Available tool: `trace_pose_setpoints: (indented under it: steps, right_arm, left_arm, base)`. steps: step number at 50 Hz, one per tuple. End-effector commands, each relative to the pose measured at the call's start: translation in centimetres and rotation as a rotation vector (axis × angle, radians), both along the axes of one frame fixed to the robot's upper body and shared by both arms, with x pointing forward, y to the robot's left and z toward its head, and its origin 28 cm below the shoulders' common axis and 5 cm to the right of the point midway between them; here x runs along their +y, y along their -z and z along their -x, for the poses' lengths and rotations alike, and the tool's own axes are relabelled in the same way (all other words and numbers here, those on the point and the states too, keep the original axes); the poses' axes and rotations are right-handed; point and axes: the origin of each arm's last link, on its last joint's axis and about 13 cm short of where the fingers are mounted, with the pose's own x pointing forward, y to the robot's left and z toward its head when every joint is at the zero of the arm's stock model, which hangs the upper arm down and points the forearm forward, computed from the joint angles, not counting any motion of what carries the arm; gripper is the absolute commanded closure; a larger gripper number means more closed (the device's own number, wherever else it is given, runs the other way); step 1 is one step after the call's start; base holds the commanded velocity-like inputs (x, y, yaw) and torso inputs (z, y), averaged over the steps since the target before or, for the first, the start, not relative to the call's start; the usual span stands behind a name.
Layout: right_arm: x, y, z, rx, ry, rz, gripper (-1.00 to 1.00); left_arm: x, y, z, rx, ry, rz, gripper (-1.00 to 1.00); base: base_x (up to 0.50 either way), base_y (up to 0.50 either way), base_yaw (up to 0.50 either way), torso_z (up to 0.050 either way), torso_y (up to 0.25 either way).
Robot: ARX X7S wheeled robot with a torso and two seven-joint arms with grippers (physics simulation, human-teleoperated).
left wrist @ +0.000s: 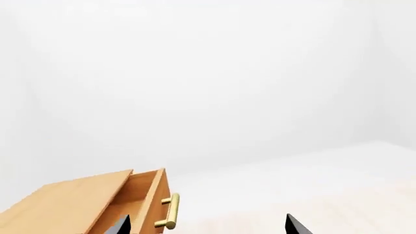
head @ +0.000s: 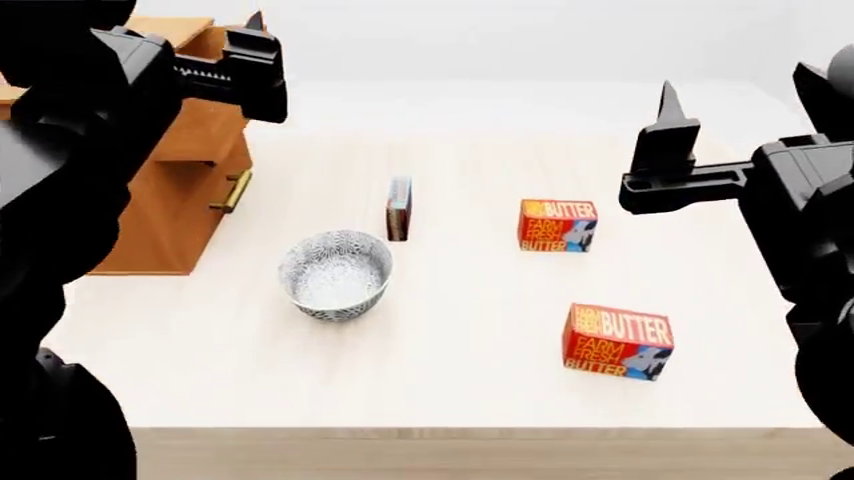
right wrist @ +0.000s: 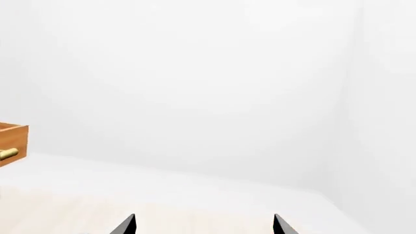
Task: Put the chocolate pudding in the top drawer of the cabinet and close it.
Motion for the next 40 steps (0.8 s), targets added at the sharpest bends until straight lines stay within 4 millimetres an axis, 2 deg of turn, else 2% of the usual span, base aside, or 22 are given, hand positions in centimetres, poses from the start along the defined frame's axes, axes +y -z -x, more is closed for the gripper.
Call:
trace_pose_setpoints:
  steps: [1, 40]
  right_arm:
    - [-0.24, -1.99, 0.88, -0.032, -0.012, 0.026, -1.0]
    - [-0.57, -1.76, 0.82, -0.019, -0.018, 0.012, -1.0]
  left_arm:
    - [0.34, -2.77, 0.11, -0.041, -0.026, -0.02, -1.0]
    - [0.53, -1.99, -0.45, -0.02, -0.039, -0.034, -1.0]
  base:
    - [0.5, 0.0, 0.0, 0.0, 0.0]
    - [0.5, 0.0, 0.0, 0.0, 0.001]
